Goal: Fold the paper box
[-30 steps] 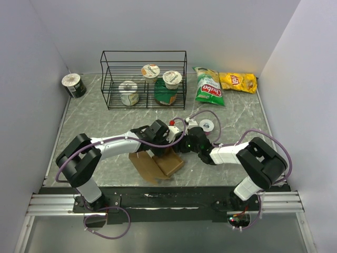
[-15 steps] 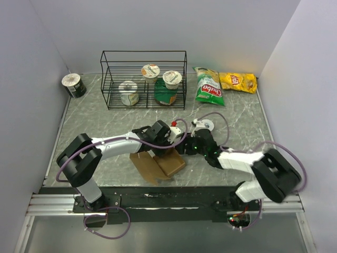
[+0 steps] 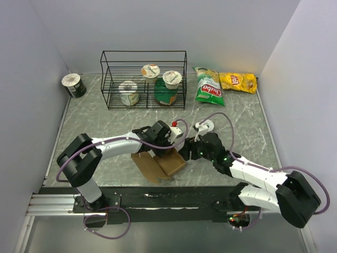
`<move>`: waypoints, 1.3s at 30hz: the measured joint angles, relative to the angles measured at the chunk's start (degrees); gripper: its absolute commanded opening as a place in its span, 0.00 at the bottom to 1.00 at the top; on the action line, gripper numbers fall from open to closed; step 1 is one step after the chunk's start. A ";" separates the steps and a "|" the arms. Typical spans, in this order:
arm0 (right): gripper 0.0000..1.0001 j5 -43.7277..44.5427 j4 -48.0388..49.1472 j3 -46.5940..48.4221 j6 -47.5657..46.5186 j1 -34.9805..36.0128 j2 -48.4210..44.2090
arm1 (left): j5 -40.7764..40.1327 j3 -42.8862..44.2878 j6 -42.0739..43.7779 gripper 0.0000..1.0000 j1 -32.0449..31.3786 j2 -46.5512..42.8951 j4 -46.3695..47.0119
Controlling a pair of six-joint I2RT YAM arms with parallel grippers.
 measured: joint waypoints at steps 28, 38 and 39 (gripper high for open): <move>0.15 11.91 -4.46 9.66 -5.77 8.70 15.76 | -1.62 1.18 -1.90 0.84 -0.04 0.00 -1.86; 0.15 21.05 -7.80 11.13 -1.18 7.93 12.59 | -6.64 14.38 -5.90 0.96 1.11 1.44 -12.46; 0.15 21.18 -9.16 11.13 -0.92 7.96 12.46 | -6.62 16.24 -6.34 0.96 1.60 1.51 -11.78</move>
